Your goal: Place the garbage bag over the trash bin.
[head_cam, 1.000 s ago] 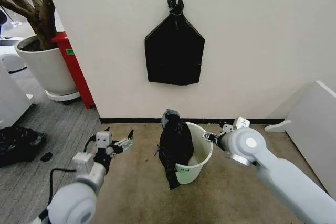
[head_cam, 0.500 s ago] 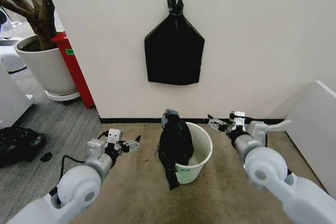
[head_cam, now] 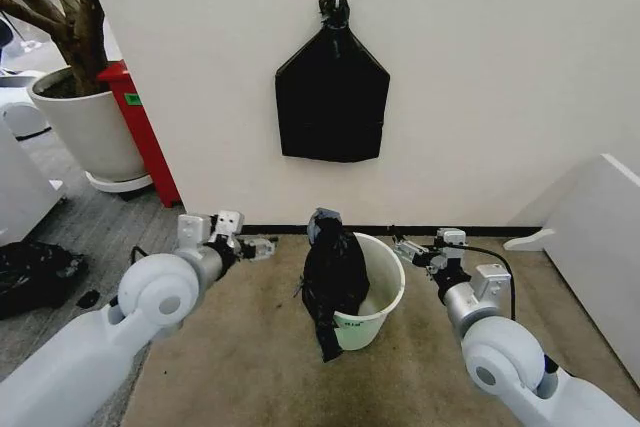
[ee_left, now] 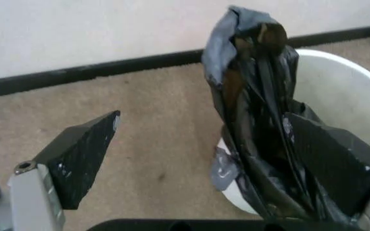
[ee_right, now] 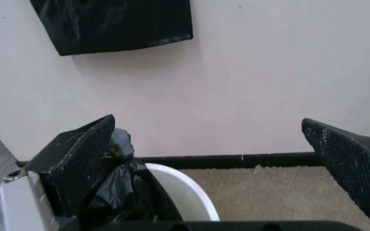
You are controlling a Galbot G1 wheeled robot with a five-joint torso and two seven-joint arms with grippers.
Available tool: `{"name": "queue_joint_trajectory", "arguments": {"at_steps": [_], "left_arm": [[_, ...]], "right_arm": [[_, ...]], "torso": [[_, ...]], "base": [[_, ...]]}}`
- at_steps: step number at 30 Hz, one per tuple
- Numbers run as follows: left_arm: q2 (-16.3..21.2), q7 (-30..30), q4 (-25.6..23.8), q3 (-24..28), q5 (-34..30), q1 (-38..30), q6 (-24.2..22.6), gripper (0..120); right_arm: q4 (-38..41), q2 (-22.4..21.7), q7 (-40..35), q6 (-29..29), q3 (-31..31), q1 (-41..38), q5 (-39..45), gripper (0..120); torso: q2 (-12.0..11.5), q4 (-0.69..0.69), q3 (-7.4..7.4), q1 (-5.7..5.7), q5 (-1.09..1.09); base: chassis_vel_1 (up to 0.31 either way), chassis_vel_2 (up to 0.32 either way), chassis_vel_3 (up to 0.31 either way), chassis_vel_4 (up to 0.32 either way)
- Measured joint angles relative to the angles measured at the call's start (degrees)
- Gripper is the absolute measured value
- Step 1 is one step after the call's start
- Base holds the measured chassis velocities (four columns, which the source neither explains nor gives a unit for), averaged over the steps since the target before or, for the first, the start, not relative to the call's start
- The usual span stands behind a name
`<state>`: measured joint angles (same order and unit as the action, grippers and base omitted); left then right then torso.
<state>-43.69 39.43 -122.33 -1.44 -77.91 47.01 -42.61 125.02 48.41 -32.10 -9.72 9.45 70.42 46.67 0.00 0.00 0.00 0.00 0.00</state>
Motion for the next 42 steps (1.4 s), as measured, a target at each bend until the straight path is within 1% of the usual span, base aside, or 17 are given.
{"name": "queue_joint_trajectory", "arguments": {"at_steps": [4, 6, 8, 10, 15, 19, 21, 33, 42], "left_arm": [[-1.4, 4.7, 2.6, 4.0, -3.9, -4.3, 0.0, 100], [-1.6, 5.3, 2.8, 4.3, -4.3, -4.6, 0.0, 100], [-2.4, 7.8, 4.1, 5.6, -6.0, -5.9, 0.0, 100], [-3.2, 8.9, 5.1, 6.6, -6.9, -6.5, 0.1, 100], [-4.4, 9.2, 6.4, 8.5, -7.0, -7.4, 0.2, 100], [-5.4, 9.2, 8.4, 11.0, -5.6, -8.5, 0.3, 100], [-5.5, 9.2, 8.5, 11.1, -5.5, -8.5, 0.3, 100], [-10.2, 8.2, 12.9, 16.9, -3.1, -10.9, 0.4, 100], [-12.0, 8.3, 15.6, 18.5, -2.3, -11.9, 0.5, 100]], "right_arm": [[0.0, 0.0, -1.0, -0.2, 0.1, -0.1, 1.5, 100], [0.0, 0.0, -1.1, -0.3, 0.1, -0.1, 1.7, 100], [-0.1, 0.0, -1.4, -0.5, 0.1, 0.0, 2.4, 100], [-0.4, 0.2, -1.5, -0.6, 0.0, 0.0, 2.6, 100], [-1.0, 0.6, -1.7, -0.8, -0.5, -0.2, 3.1, 100], [-1.4, 0.8, -2.3, -1.3, -0.8, -0.6, 4.0, 100], [-1.4, 0.8, -2.4, -1.3, -0.8, -0.7, 4.2, 100], [-1.5, 0.9, -3.2, -1.6, -0.7, -0.5, 5.3, 100], [-1.6, 1.1, -3.4, -1.6, -0.8, -0.4, 5.4, 100]], "torso": [[0.0, 0.0, 0.0, 0.0, 0.0], [0.0, 0.0, 0.0, 0.0, -0.01], [0.0, 0.0, 0.0, 0.0, 0.01], [0.0, 0.0, 0.0, 0.0, -0.01], [0.0, 0.0, 0.0, 0.0, 0.0], [0.0, 0.0, 0.0, 0.0, 0.0], [0.0, 0.0, 0.0, 0.0, 0.0], [0.0, 0.0, 0.0, 0.0, 0.0], [0.0, 0.0, 0.0, 0.0, 0.0]], "base": [[0.0, 0.0, 0.0, 0.0], [0.0, 0.0, 0.0, 0.0], [0.0, 0.0, 0.0, 0.0], [0.0, 0.0, 0.0, 0.0], [0.0, 0.0, 0.0, 0.0], [0.0, 0.0, 0.0, 0.0], [0.0, 0.0, 0.0, 0.0], [0.0, 0.0, 0.0, 0.0], [0.0, 0.0, 0.0, 0.0]]}}
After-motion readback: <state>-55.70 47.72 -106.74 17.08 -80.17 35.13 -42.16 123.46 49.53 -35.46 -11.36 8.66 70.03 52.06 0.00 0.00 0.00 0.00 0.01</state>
